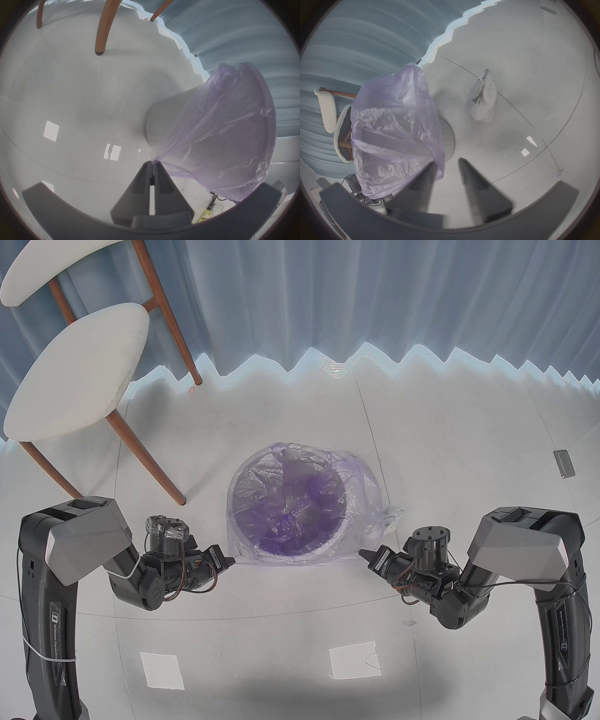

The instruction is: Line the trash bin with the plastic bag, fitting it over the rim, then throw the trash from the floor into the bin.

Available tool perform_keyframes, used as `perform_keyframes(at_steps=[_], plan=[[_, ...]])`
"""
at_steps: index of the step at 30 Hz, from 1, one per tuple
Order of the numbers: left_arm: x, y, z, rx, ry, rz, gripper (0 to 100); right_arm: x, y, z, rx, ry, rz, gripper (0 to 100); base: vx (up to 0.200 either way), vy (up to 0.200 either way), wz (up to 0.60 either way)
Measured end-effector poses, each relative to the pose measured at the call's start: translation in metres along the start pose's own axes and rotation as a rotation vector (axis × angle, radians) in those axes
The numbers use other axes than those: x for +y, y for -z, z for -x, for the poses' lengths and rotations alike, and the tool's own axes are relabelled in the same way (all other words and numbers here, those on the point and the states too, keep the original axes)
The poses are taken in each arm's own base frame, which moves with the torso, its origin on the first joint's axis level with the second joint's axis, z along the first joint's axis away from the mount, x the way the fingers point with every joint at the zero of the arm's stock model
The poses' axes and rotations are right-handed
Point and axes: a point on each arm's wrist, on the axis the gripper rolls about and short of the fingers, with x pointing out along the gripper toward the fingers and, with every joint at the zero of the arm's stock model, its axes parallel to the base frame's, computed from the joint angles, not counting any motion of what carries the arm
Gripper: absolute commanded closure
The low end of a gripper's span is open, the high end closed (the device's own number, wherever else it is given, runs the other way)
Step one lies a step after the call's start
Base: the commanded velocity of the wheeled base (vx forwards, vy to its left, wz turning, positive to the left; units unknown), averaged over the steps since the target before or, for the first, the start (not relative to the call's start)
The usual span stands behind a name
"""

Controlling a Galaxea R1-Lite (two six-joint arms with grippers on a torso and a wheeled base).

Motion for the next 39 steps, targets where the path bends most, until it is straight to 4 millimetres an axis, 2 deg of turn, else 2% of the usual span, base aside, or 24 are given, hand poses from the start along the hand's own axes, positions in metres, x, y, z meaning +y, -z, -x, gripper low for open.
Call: perform_keyframes(at_steps=[5,6,10,14,23,30,39], plan=[[0.0,0.001,0.0,0.002,0.0,-0.001,100,0.001,0.002,0.008,-0.009,-0.025,-0.002,0,0.0,0.0,0.0],[0.0,0.001,0.0,0.004,-0.001,-0.001,0,0.002,0.004,0.011,-0.001,-0.03,-0.001,0,0.0,0.0,0.0],[0.001,0.002,0.002,0.008,-0.001,-0.002,0,0.007,0.011,0.027,0.056,-0.061,0.006,0,0.0,0.0,0.0],[-0.002,-0.004,0.007,-0.033,0.028,-0.015,0,0.016,0.01,0.046,0.106,-0.106,0.009,0,0.0,0.0,0.0],[-0.006,-0.031,0.038,-0.143,0.14,-0.051,0,0.023,-0.029,0.084,0.107,-0.213,0.003,0,0.0,0.0,0.0],[-0.002,-0.038,0.044,-0.163,0.142,-0.053,0,0.02,-0.048,0.094,0.045,-0.215,0.033,0,0.0,0.0,0.0],[0.007,-0.032,0.035,-0.149,0.176,-0.167,0,0.014,-0.066,0.094,-0.011,-0.213,0.031,0,0.0,0.0,0.0]])
